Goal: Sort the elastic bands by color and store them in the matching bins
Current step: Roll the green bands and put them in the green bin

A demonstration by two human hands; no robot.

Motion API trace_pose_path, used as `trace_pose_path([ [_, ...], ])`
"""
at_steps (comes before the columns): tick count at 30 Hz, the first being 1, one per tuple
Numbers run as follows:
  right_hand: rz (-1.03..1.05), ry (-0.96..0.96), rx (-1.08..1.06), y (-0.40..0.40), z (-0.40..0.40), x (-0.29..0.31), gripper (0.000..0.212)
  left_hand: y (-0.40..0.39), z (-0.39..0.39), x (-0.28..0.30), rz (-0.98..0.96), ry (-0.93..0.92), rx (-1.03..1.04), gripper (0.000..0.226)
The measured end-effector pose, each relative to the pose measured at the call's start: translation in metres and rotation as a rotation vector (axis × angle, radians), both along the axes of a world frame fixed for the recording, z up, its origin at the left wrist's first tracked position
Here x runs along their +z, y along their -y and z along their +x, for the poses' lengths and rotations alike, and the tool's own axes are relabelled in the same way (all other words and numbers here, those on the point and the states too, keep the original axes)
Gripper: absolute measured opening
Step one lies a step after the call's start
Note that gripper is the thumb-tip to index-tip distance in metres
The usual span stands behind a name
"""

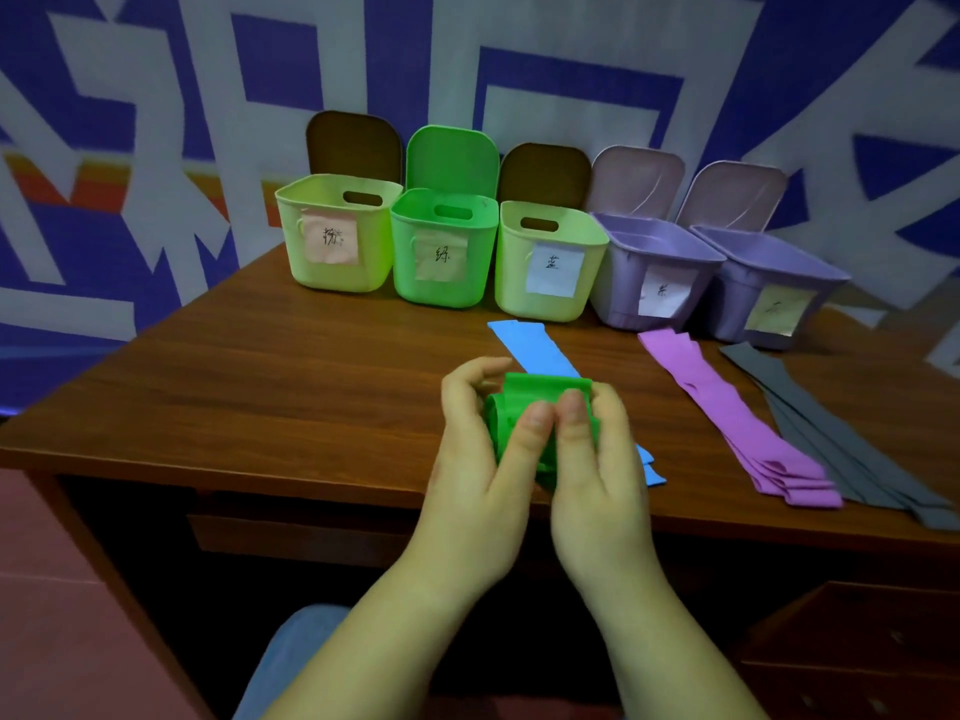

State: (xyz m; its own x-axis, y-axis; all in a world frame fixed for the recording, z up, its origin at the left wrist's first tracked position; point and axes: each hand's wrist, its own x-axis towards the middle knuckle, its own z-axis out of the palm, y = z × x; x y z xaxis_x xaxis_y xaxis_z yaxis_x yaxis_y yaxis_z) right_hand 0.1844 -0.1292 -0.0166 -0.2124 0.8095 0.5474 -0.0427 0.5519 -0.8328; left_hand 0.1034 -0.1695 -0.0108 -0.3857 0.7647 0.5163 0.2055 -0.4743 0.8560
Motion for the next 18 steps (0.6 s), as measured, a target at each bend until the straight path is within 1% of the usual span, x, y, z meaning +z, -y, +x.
trace_pose_path([
  [2, 0.141, 0.057, -0.032, -0.006, 0.002, 0.0, 0.035, -0.005, 0.004, 0.006, -0.091, 0.253, -0.118, 0.042],
  [3, 0.18, 0.074, -0.03, -0.009, 0.004, 0.0, 0.034, -0.007, 0.004, 0.008, -0.13, 0.346, -0.156, 0.047],
  [5, 0.216, 0.092, -0.023, -0.015, 0.005, 0.0, 0.031, -0.014, 0.002, 0.011, -0.15, 0.449, -0.196, 0.048],
  [7, 0.18, 0.08, -0.006, -0.021, 0.005, 0.003, 0.027, -0.02, -0.002, 0.012, -0.107, 0.423, -0.204, 0.038],
  [9, 0.003, 0.016, 0.061, -0.029, 0.001, 0.008, 0.03, -0.024, -0.005, 0.011, -0.057, 0.325, -0.176, 0.027],
  [10, -0.062, 0.004, 0.088, -0.035, -0.001, 0.01, 0.034, -0.027, -0.007, 0.01, -0.037, 0.283, -0.157, 0.027],
  [12, -0.066, 0.035, 0.101, -0.048, -0.005, 0.015, 0.038, -0.034, -0.013, 0.01, -0.023, 0.227, -0.112, 0.029],
  [14, -0.069, 0.035, 0.134, -0.059, -0.012, 0.021, 0.032, -0.043, -0.019, 0.012, -0.03, 0.193, -0.079, 0.03],
  [16, -0.139, 0.006, 0.187, -0.075, -0.019, 0.028, 0.026, -0.054, -0.025, 0.018, -0.043, 0.136, -0.05, 0.034],
  [18, -0.242, -0.016, 0.233, -0.098, -0.026, 0.038, 0.025, -0.067, -0.035, 0.027, -0.06, 0.119, -0.096, 0.043],
])
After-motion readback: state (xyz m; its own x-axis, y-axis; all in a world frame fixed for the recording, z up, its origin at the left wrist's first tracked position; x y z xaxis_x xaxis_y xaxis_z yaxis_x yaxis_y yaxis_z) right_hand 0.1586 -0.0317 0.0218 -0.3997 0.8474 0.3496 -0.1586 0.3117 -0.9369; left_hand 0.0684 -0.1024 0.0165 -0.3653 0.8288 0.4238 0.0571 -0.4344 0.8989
